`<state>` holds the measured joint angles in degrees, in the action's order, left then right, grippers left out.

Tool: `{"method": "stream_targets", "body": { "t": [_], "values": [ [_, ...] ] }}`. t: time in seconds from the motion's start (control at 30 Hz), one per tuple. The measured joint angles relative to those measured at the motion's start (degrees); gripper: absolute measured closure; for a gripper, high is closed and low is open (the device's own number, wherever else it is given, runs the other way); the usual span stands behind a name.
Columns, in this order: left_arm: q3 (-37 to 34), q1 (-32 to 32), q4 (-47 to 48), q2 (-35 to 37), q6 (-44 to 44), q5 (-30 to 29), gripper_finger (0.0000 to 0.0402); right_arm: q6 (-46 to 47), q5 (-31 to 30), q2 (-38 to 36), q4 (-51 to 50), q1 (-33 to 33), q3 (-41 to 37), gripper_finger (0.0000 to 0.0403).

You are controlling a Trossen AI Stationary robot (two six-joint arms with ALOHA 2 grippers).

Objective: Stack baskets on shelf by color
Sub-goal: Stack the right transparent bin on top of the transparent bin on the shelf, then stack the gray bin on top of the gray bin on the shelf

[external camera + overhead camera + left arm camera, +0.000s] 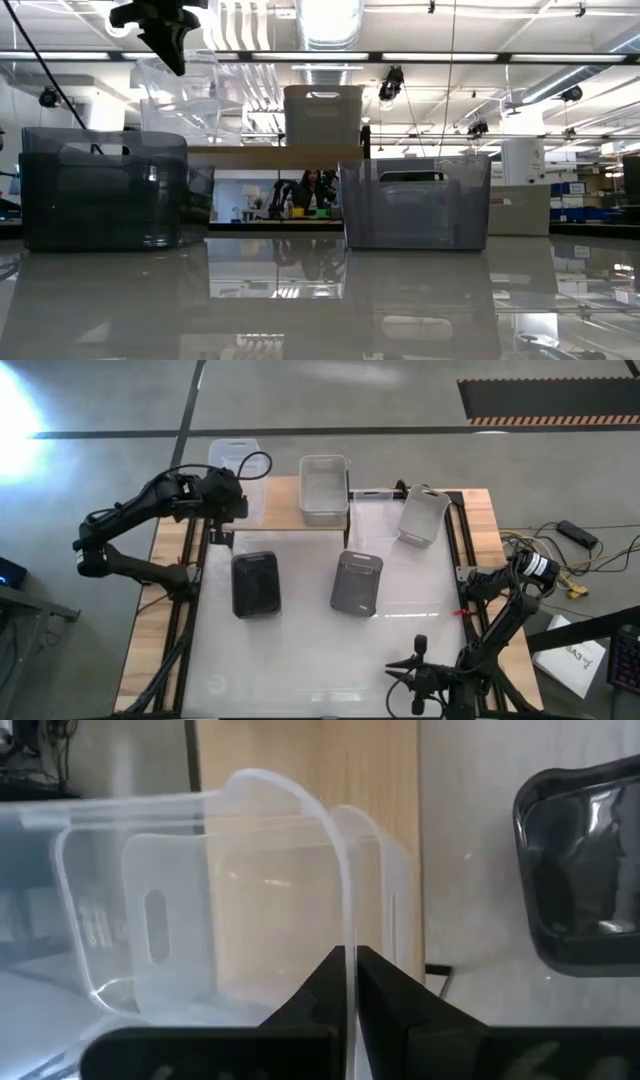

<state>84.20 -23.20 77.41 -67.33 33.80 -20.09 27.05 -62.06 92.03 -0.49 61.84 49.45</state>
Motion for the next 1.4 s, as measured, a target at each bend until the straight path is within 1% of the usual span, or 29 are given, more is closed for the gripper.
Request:
{"method": "stream_targets", "body": {
  "t": [0.17,0.47,0.53,0.6,0.8,0.93,1.07,1.2,1.33,1.4],
  "values": [
    [0.08,0.00,-0.31,-0.35,-0.24,-2.52,0.0401,-0.01,0.00,0.00,0.00,-0.01,0.00,0.0346],
    [-0.13,-0.07,-0.24,-0.35,-0.52,-3.02,0.0399,-0.01,0.02,0.00,0.02,-0.01,0.00,0.0346],
    [-0.13,-0.10,-0.20,-0.35,-1.38,-3.28,0.0388,-0.01,0.02,0.00,0.02,-0.01,0.00,0.0346],
    [-0.13,-0.24,-0.22,-0.48,-1.99,-4.26,0.0372,0.00,0.04,0.00,0.02,-0.01,0.00,0.0346],
    [-0.13,-0.46,-0.29,-0.91,-3.02,-4.47,0.0323,-0.01,0.07,0.00,0.02,-0.01,0.00,0.0346],
    [0.15,-0.46,-0.35,-0.90,-3.40,-4.46,0.0310,-0.02,0.07,0.00,0.04,-0.01,0.00,0.0346],
    [1.68,-0.45,-0.45,-0.89,-3.92,-4.47,0.0308,0.00,0.07,0.00,0.04,-0.01,0.00,0.0346],
    [4.28,-0.44,-0.52,-0.90,-10.82,-4.46,0.0307,0.00,0.07,0.00,0.02,-0.01,0.00,0.0346],
    [6.88,-0.42,-0.74,-0.87,-21.31,-4.40,0.0307,0.25,0.07,0.00,0.02,-0.01,0.00,0.0346],
    [7.28,-0.02,-0.80,-0.87,-26.63,-4.19,0.0308,2.20,0.07,0.00,-0.04,-0.01,0.00,0.0346]
  ]
}}
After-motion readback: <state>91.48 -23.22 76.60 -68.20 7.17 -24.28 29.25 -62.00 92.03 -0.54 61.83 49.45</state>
